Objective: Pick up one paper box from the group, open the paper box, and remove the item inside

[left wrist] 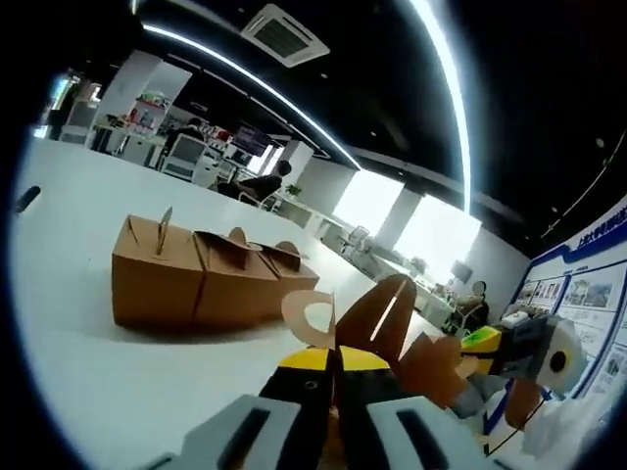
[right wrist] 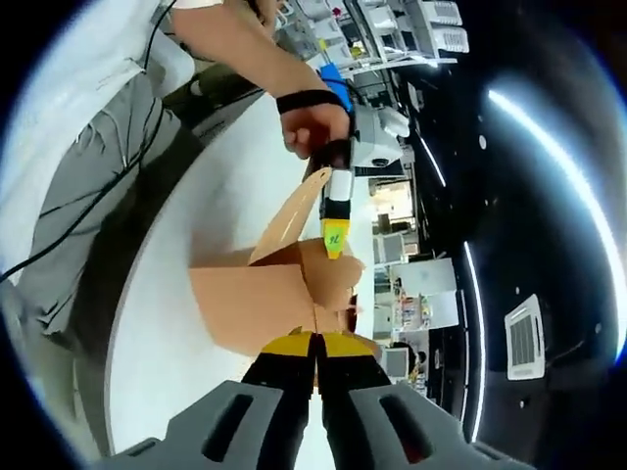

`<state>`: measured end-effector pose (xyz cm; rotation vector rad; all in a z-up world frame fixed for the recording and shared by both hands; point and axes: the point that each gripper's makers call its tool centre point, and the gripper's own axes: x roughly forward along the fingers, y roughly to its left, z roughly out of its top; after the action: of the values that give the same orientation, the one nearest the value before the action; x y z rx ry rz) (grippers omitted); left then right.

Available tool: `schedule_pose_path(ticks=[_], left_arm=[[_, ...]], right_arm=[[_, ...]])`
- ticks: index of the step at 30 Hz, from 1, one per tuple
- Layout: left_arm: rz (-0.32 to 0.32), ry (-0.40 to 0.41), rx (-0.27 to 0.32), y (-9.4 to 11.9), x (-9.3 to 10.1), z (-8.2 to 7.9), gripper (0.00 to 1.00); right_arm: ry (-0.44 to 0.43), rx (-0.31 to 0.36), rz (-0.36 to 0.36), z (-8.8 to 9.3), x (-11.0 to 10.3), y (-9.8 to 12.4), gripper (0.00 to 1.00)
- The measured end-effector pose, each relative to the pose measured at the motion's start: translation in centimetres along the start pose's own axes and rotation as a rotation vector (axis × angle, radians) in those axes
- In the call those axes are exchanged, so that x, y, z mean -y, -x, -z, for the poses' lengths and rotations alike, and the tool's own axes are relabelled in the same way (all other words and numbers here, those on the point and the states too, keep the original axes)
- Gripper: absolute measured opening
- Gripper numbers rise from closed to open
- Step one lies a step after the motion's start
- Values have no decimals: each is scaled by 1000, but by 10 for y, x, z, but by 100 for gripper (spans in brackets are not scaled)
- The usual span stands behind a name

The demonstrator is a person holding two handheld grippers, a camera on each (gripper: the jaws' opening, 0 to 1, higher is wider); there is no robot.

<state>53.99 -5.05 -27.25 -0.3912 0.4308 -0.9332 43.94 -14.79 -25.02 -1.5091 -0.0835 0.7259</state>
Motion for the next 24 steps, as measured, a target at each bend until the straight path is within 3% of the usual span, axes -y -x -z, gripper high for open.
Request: schedule_pose_path(ticks=[10,24], left_arm=[[5,61,17,1,-8,-1,4],[8,152,30,3,-21,2,4]], right_arm=[[-8,-11,15,0,-20,13,3],[-47,-23,-16,4,-60,10,3]])
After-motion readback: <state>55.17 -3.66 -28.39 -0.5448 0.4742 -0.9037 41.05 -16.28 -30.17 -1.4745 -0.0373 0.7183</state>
